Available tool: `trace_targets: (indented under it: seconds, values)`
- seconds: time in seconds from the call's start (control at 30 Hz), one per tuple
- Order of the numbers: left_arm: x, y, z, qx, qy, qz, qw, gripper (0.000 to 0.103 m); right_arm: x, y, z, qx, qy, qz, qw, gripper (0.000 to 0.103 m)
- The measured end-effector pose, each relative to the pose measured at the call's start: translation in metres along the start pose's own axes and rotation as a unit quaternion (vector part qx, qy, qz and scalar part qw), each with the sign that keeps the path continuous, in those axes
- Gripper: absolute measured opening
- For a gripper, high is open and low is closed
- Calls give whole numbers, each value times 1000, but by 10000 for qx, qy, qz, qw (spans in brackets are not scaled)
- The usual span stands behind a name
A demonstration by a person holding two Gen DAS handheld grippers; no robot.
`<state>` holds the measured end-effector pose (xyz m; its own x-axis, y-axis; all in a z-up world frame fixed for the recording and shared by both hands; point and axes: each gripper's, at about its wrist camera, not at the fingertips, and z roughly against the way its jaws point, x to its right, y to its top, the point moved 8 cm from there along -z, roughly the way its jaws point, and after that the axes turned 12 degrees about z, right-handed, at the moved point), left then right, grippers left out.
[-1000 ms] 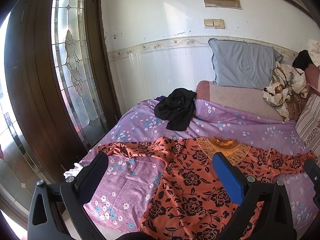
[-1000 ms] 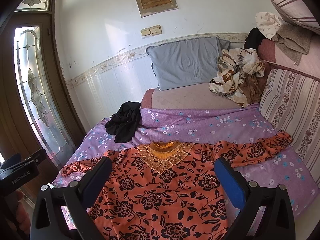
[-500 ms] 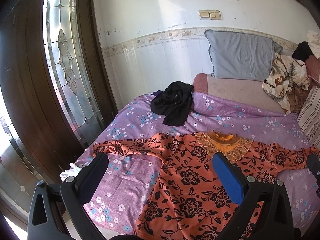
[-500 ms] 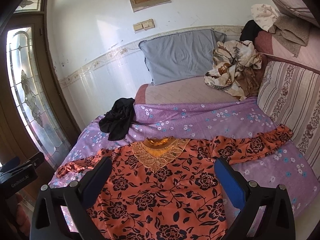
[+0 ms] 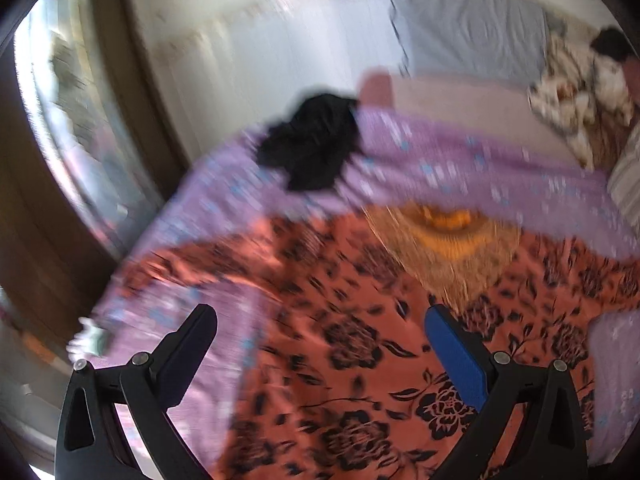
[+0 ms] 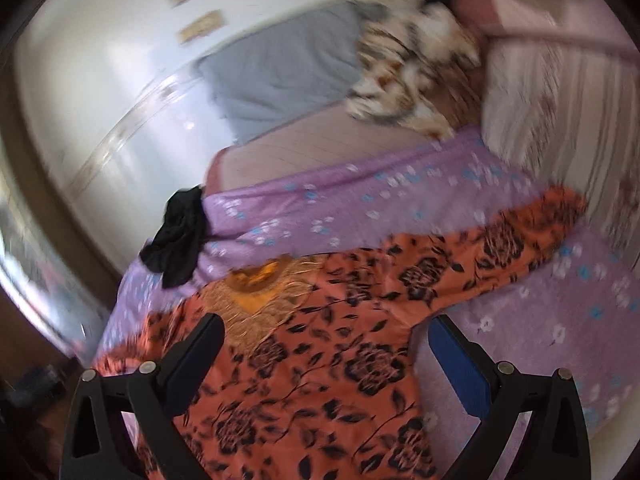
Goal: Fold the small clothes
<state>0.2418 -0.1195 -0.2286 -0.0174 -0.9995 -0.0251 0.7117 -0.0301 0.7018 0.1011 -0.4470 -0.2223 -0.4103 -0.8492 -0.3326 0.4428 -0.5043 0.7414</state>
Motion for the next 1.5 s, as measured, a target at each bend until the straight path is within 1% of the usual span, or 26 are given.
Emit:
trace_targets:
  seconds: [0.03, 0.07, 0.1, 0.13, 0.2, 0.23, 0.27, 0.33, 0.37, 0.43, 0.5, 0.57, 0.63, 0.7, 0.8, 0.87, 0.93, 0.97, 1.03, 1.07, 1.13, 1.2, 1.27, 1.37, 1.47, 1.5]
  values:
    - [8, -10, -30, -302, -19, -69, 9995, 103, 29, 1, -6, 44, -32, -350, 9994, 103]
    - [13, -18, -49, -499, 1, -114, 9987, 103, 53, 0, -10, 55, -93, -655, 9978, 103]
    - [19, -27, -69, -684, 7, -160, 9975, 103, 89, -2, -16, 62, -172, -1119, 9935, 103]
    - [23, -34, -86, -770, 45, -211, 9968, 103, 125, -5, -19, 111, -177, -1619, 9866, 103]
    - [28, -45, -108, -667, 207, -336, 9970, 103, 184, -13, -22, 324, -154, -2535, 9667, 103]
    - [30, -52, -118, -638, 250, -444, 9967, 103, 204, -17, -24, 379, -198, -2824, 9583, 102]
    - [31, -57, -122, -738, 262, -511, 9956, 103, 225, -21, -26, 411, -285, -3086, 9499, 102]
    - [36, -64, -132, -1068, 118, -592, 9924, 103, 260, -24, -37, 390, -459, -3285, 9426, 99]
    - [38, -65, -135, -1108, 15, -586, 9921, 103, 274, -23, -42, 380, -518, -3377, 9391, 97]
    - [39, -67, -139, -1152, 78, -664, 9911, 103, 295, -18, -51, 546, -509, -3596, 9301, 97]
    - [41, -75, -148, -1266, 1, -689, 9896, 103, 316, -12, -59, 736, -560, -3771, 9215, 95]
    - [38, -75, -149, -1279, -143, -442, 9907, 103, 333, -7, -68, 820, -659, -3867, 9162, 86]
    - [34, -77, -152, -1386, -303, -161, 9898, 103, 351, 3, -76, 971, -825, -3836, 9147, 82]
    - [29, -79, -153, -1324, -456, 139, 9900, 103, 364, 14, -86, 1068, -864, -3761, 9163, 79]
    - [30, -83, -148, -1155, -374, 59, 9926, 103, 382, 22, -104, 1071, -1000, -3782, 9141, 60]
    - [30, -85, -146, -1181, -360, 135, 9923, 103, 393, 20, -111, 1027, -1041, -3803, 9132, 25]
    - [31, -85, -148, -1211, -328, 120, 9920, 103, 406, 13, -118, 1022, -915, -4034, 9047, 8]
    - [31, -85, -147, -1226, -307, 131, 9919, 103, 407, 14, -119, 1075, -837, -4100, 9018, 8]
    - [32, -83, -147, -1313, -276, 125, 9909, 103, 398, 21, -114, 1113, -762, -3987, 9071, 8]
    - [32, -79, -151, -1430, -257, 72, 9894, 103, 391, 28, -113, 1179, -664, -3860, 9125, 8]
    - [29, -70, -158, -1572, -245, -4, 9873, 103, 361, 50, -106, 1266, -505, -3480, 9275, 8]
    - [19, -59, -151, -1322, -97, 24, 9912, 103, 325, 69, -102, 1315, -165, -3241, 9367, 8]
    - [9, -46, -140, -1036, 5, 80, 9946, 103, 278, 88, -99, 1326, 180, -2907, 9474, 8]
    - [-16, -27, -125, -646, 277, 277, 9971, 103, 176, 112, -94, 1191, 908, -2271, 9623, 8]
    - [-51, -14, -118, -419, 664, 531, 9955, 103, 83, 113, -91, 992, 1544, -1782, 9667, 8]
    - [-62, -11, -118, -386, 760, 627, 9944, 103, 45, 108, -94, 800, 1785, -1668, 9664, 8]
